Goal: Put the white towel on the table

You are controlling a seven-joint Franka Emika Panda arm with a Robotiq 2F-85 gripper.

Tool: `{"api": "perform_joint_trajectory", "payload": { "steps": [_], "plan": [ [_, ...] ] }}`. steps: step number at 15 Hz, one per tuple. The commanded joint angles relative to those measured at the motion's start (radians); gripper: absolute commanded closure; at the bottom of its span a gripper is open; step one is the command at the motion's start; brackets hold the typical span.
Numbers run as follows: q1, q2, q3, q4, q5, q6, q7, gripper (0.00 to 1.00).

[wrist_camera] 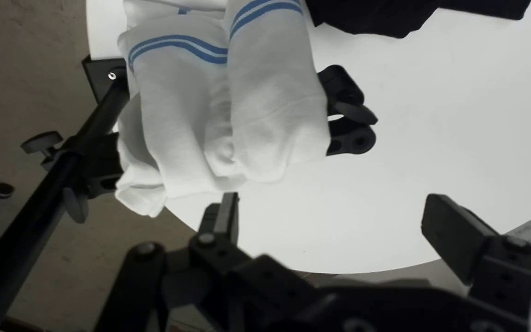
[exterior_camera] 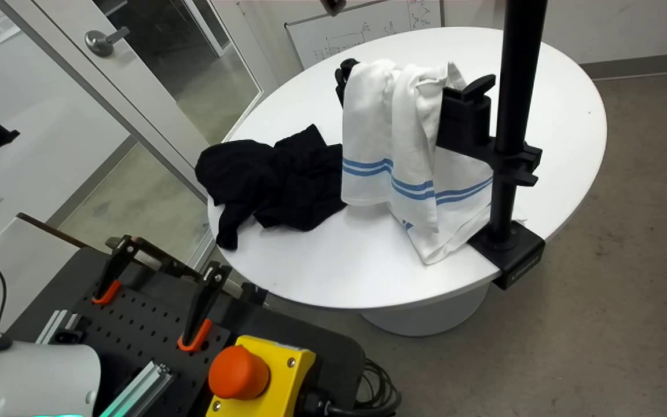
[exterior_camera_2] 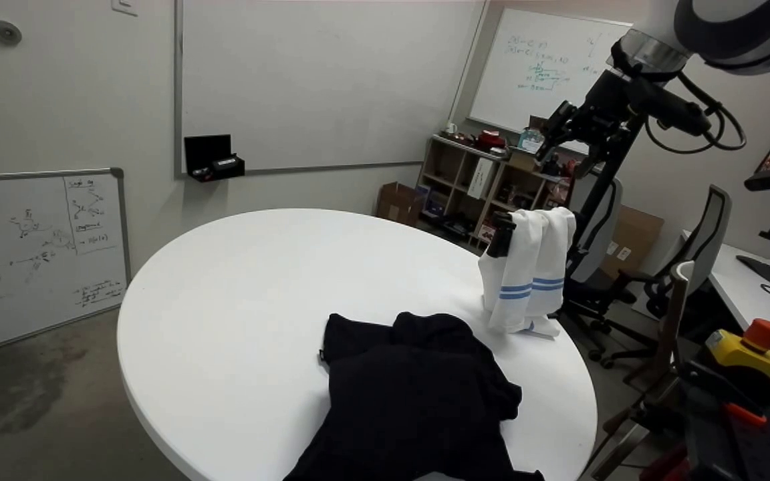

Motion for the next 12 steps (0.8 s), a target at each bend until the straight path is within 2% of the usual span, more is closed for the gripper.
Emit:
{"api": "perform_joint_trajectory", "payload": {
  "steps": [1, 6, 8, 12],
  "plan": [
    [-0.002, 0.086, -0.039, 0.054, 0.0, 0.046, 0.065, 0.0],
    [0.024, 0.178, -0.094, 0.122, -0.004, 0.041, 0.229, 0.0],
    [0.051, 0.215, -0.127, 0.147, -0.033, 0.034, 0.333, 0.0],
    [0.106, 0.277, -0.157, 0.182, 0.003, 0.038, 0.451, 0.0]
  ]
}}
